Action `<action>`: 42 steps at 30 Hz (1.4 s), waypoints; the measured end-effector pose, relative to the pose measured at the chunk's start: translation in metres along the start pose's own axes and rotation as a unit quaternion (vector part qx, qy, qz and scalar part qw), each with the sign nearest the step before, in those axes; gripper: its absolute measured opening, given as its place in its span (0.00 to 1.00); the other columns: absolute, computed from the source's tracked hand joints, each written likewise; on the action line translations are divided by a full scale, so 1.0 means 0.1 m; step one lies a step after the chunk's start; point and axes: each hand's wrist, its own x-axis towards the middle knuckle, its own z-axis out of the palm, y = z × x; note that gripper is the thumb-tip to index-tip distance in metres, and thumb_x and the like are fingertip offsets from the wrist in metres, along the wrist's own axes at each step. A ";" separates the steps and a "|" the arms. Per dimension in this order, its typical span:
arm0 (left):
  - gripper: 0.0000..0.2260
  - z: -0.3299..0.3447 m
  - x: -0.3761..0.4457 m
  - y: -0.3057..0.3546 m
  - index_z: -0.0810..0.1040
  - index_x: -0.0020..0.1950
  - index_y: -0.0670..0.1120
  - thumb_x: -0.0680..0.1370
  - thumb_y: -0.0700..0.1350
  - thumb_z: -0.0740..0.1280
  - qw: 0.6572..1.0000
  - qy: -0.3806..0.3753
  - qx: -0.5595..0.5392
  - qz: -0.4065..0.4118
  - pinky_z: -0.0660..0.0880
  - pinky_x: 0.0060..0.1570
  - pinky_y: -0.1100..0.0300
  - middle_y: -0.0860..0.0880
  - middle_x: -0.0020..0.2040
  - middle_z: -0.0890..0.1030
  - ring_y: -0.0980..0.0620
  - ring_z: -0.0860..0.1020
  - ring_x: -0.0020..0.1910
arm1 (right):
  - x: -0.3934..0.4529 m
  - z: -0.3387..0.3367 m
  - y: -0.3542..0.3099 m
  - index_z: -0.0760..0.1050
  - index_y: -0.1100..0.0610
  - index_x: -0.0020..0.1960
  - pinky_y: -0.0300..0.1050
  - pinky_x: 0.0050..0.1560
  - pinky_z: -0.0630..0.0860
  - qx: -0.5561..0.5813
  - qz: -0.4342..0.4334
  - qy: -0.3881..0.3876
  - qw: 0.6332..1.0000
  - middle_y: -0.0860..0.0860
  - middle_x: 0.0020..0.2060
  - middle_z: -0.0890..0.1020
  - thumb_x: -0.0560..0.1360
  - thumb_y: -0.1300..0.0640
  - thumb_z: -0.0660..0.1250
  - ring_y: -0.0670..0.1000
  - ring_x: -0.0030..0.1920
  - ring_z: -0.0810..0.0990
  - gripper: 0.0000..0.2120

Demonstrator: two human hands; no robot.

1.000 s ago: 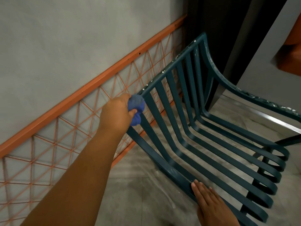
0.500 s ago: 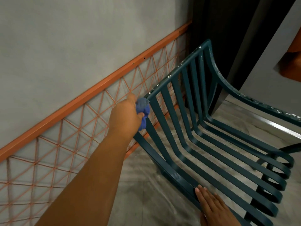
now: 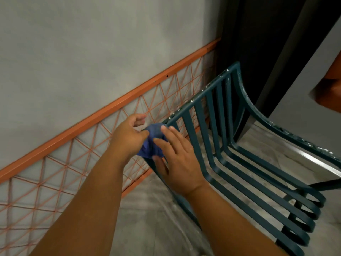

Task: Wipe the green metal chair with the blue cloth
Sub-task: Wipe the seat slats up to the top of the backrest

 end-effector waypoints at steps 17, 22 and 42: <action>0.13 -0.13 -0.16 -0.11 0.76 0.59 0.53 0.78 0.38 0.63 0.996 0.067 -0.047 -0.035 0.69 0.40 0.69 0.54 0.55 0.78 0.59 0.77 0.48 | 0.62 0.30 0.15 0.77 0.53 0.59 0.60 0.66 0.66 -0.044 -0.078 -0.100 0.991 0.53 0.62 0.77 0.75 0.56 0.66 0.59 0.65 0.71 0.13; 0.11 -0.08 -0.17 -0.08 0.75 0.60 0.52 0.80 0.41 0.62 0.997 0.067 -0.008 -0.023 0.69 0.37 0.72 0.55 0.55 0.77 0.62 0.76 0.47 | 0.61 0.19 0.35 0.77 0.50 0.61 0.58 0.64 0.70 -0.017 -0.161 -0.130 0.978 0.51 0.62 0.77 0.70 0.59 0.73 0.60 0.64 0.72 0.21; 0.08 0.22 -0.18 0.04 0.80 0.44 0.51 0.78 0.40 0.64 0.960 0.105 0.247 -0.078 0.71 0.32 0.62 0.56 0.33 0.75 0.58 0.73 0.32 | 0.70 0.10 0.63 0.78 0.54 0.58 0.64 0.67 0.67 0.003 -0.058 -0.127 0.990 0.54 0.64 0.76 0.62 0.72 0.73 0.64 0.69 0.68 0.27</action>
